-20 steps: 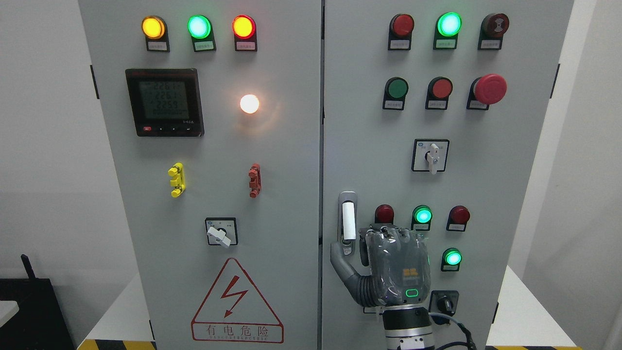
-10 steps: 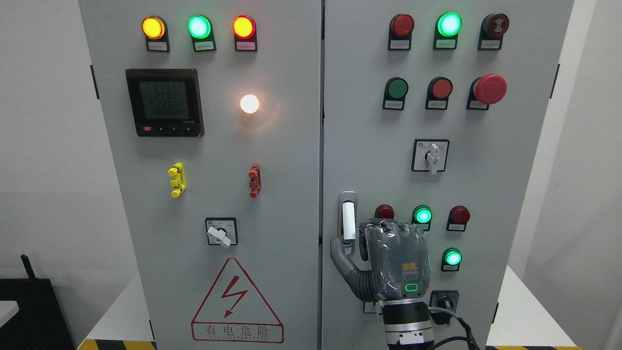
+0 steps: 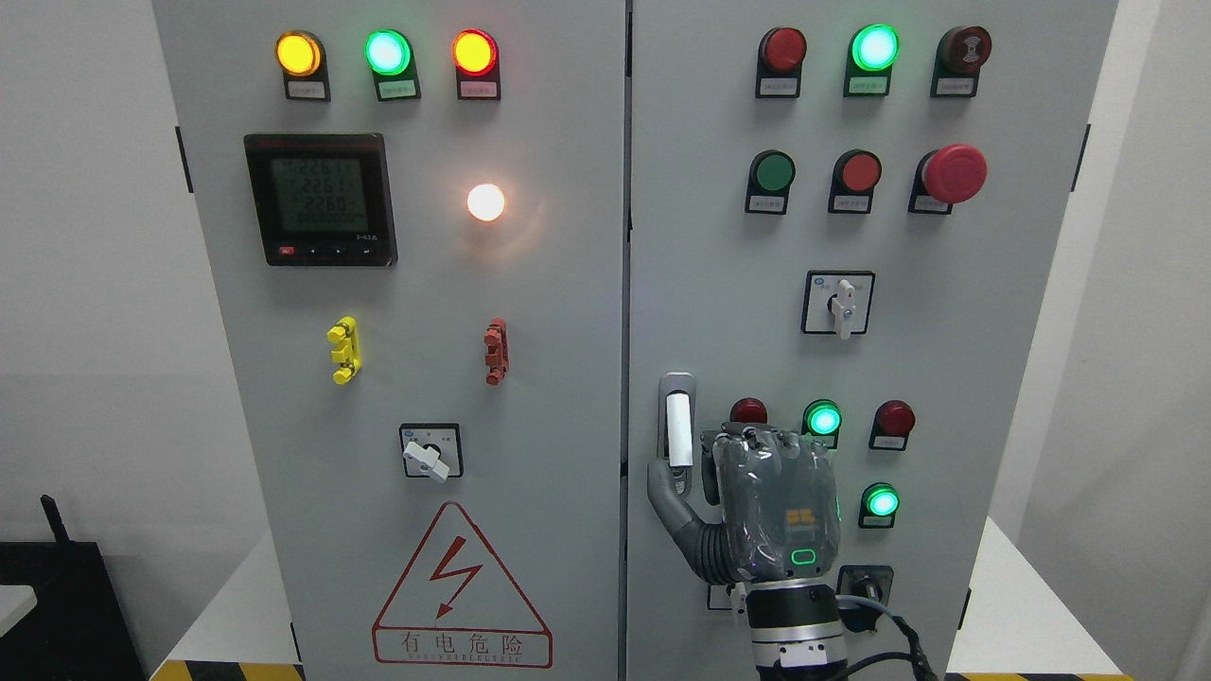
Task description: Release door handle
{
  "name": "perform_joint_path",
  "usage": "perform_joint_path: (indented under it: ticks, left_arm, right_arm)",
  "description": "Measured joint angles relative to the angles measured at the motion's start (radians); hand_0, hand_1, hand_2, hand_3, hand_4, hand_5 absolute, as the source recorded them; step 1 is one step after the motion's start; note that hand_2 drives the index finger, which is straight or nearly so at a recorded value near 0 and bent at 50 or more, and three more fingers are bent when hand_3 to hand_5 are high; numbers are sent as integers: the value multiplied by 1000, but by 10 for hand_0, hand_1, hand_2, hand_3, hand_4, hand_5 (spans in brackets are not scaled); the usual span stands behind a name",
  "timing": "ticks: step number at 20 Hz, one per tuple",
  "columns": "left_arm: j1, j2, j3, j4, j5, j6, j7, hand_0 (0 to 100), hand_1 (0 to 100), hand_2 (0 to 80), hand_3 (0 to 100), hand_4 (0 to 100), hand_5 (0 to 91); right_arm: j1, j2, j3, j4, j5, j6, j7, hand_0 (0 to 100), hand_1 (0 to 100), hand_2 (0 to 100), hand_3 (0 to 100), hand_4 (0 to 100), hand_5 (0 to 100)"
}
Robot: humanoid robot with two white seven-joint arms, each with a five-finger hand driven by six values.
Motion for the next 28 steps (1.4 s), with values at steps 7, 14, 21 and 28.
perform_joint_path:
  ticks: [7, 14, 21, 28]
  left_arm:
    - [0, 0, 0, 0, 0, 0, 4, 120, 389, 0, 0, 0, 0]
    - [0, 0, 0, 0, 0, 0, 5, 120, 389, 0, 0, 0, 0]
    - [0, 0, 4, 0, 0, 0, 5, 120, 389, 0, 0, 0, 0]
    - [0, 0, 3, 0, 0, 0, 8, 120, 389, 0, 0, 0, 0]
  right_arm:
    - [0, 0, -4, 2, 0, 1, 0, 443, 501, 1000, 1000, 1000, 973]
    - [0, 0, -10, 6, 0, 3, 1, 482, 492, 1000, 1000, 1000, 972]
    - [1, 1, -17, 7, -1, 3, 2, 501, 485, 1000, 1000, 1000, 972]
    - [8, 2, -22, 6, -3, 3, -1, 507, 480, 1000, 1000, 1000, 972]
